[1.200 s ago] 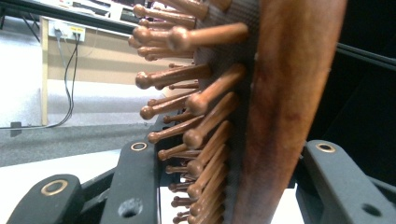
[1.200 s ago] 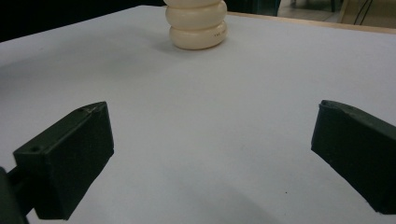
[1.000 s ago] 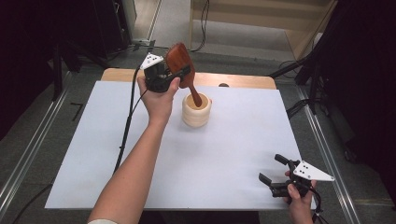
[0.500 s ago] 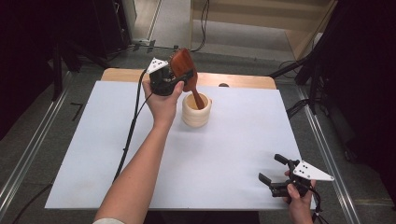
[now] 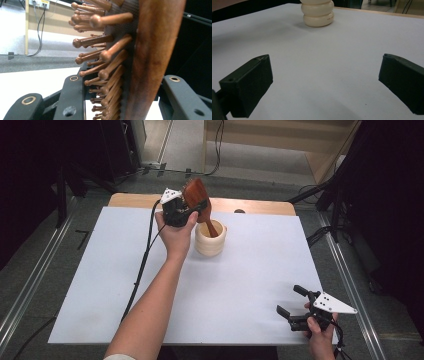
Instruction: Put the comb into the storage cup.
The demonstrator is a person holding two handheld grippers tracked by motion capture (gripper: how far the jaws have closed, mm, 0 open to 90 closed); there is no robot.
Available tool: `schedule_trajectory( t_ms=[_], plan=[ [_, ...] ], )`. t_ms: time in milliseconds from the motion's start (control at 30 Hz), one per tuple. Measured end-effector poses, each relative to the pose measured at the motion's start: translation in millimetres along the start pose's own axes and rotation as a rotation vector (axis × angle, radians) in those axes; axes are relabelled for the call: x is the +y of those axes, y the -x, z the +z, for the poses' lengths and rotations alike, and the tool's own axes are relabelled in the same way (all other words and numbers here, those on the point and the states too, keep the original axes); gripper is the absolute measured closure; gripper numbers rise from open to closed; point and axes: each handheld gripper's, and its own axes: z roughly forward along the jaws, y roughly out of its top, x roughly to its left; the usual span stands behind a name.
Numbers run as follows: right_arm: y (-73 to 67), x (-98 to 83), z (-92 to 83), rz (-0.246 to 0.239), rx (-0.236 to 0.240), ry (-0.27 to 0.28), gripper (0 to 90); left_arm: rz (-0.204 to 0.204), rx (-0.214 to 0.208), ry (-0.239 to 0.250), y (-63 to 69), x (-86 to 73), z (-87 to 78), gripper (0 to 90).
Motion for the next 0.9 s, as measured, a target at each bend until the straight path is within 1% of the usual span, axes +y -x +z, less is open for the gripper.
schedule_trajectory(
  t_ms=[200,300,400,500,700,767,867,900],
  plan=[
    [0.0,0.0,0.0,0.003,0.001,-0.001,0.0,0.001,0.011,-0.012,-1.7,-5.9,2.1,55.6],
    [0.1,0.0,0.2,0.002,0.001,0.000,0.0,-0.013,0.011,-0.010,-2.3,-8.3,2.8,55.6],
    [0.2,0.0,0.2,0.001,0.001,0.000,0.0,-0.014,0.016,-0.016,-2.2,-11.3,4.2,55.6],
    [0.1,0.0,0.1,0.003,0.002,0.000,0.0,-0.025,0.013,-0.017,-2.1,-14.9,5.8,55.5],
    [0.2,0.0,0.1,0.001,0.002,0.001,0.0,-0.041,0.021,-0.019,-3.4,-21.5,7.0,55.5],
    [0.2,0.0,0.2,0.001,0.002,0.000,0.0,-0.039,0.023,-0.024,-3.8,-23.1,7.2,55.5],
    [0.1,0.0,0.3,0.003,0.002,-0.001,0.0,-0.055,0.022,-0.018,-4.4,-26.1,7.1,55.5],
    [0.1,0.0,0.4,0.003,0.002,-0.002,0.0,-0.053,0.023,-0.020,-5.0,-27.0,7.1,55.4]
  ],
)
